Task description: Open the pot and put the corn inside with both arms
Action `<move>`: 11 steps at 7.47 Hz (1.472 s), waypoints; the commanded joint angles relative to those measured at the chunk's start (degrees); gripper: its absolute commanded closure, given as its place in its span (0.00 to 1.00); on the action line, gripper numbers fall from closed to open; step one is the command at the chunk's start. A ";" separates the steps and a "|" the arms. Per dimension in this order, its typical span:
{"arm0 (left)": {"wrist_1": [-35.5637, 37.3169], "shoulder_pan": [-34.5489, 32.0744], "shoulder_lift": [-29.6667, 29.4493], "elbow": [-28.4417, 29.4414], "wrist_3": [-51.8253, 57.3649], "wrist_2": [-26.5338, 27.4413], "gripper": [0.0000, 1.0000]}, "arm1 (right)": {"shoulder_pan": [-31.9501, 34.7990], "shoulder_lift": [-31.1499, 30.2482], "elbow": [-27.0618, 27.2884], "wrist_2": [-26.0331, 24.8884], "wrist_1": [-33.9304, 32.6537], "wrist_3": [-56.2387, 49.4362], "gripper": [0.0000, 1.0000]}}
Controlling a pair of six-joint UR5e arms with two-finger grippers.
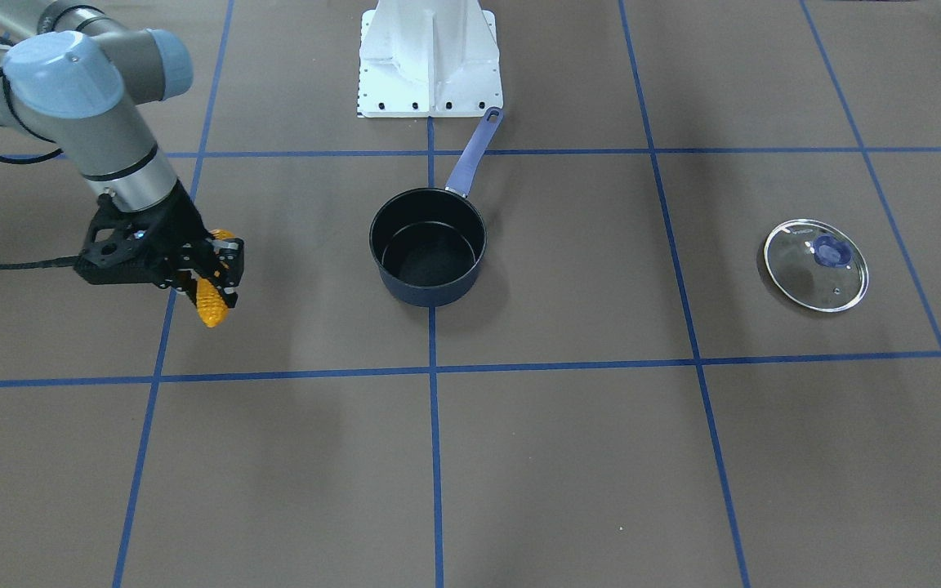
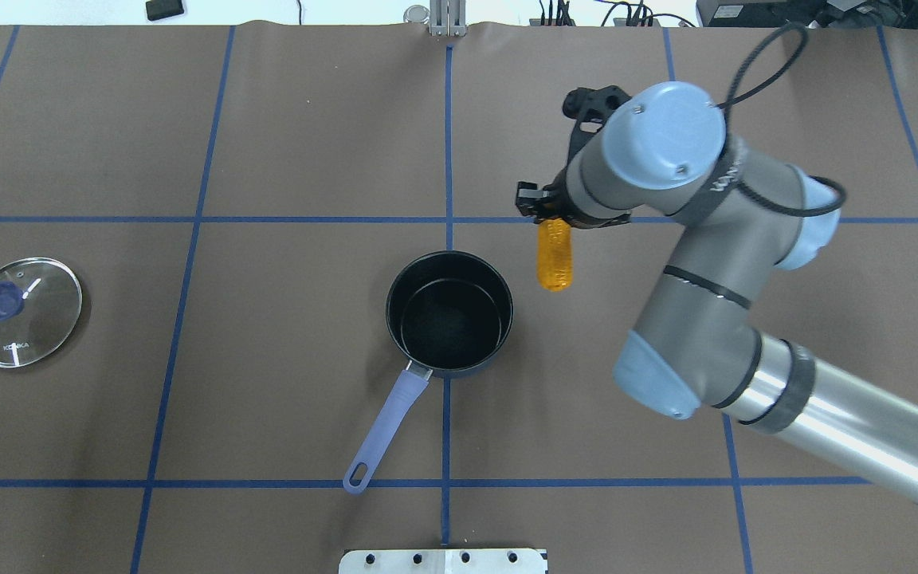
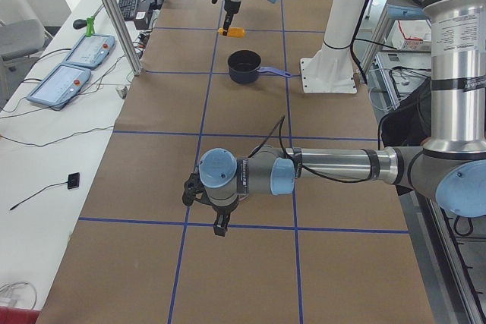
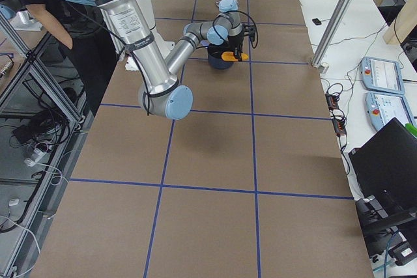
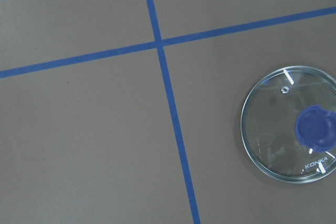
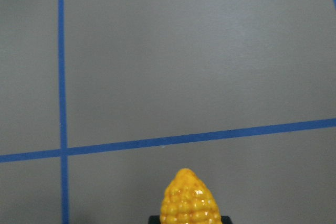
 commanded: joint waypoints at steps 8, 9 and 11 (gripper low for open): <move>-0.39 -0.13 0.16 1.62 0.38 1.60 0.01 | 1.75 8.54 -10.54 -4.71 -0.24 -1.40 0.00; -0.57 -0.04 0.86 1.88 0.39 3.70 0.01 | 7.81 6.01 -10.54 0.74 -0.24 -9.47 0.00; -0.74 -0.04 0.69 0.84 0.30 6.44 0.01 | 20.38 -0.75 -10.54 12.86 -0.24 -29.40 0.00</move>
